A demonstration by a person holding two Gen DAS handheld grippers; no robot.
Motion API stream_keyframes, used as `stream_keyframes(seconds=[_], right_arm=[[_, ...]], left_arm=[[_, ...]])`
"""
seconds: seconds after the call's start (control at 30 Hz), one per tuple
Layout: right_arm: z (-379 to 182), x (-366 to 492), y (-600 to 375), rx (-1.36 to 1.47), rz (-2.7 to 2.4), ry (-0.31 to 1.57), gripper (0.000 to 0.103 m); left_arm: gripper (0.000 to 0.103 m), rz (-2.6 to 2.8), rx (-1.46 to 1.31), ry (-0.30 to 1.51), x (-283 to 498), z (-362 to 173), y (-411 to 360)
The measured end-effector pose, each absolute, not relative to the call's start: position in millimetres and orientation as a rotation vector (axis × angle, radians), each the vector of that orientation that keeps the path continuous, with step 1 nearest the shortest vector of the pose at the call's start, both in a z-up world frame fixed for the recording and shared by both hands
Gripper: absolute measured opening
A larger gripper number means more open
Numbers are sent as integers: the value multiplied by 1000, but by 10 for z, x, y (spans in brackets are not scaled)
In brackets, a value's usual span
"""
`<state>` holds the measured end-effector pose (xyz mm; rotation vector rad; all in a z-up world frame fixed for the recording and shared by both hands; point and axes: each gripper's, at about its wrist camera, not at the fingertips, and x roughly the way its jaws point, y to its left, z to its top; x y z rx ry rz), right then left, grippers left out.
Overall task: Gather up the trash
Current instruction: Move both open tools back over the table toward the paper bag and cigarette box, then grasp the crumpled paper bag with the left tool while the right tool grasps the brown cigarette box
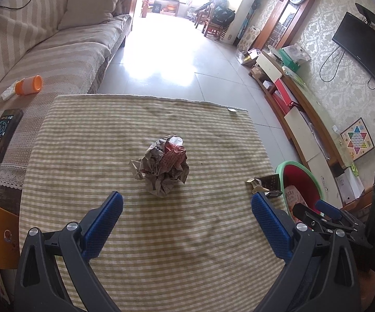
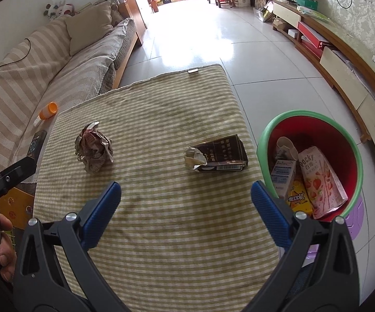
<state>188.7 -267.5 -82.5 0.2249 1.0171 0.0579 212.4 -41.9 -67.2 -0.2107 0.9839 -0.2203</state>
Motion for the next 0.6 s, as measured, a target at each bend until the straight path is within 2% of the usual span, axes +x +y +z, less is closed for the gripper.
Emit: stream_keyframes(seconds=[0.6], right_arm=[[-1174, 2197, -2768, 218, 55, 1090, 98]], left_arm=[[95, -170, -155, 1095, 2721, -1248, -502]])
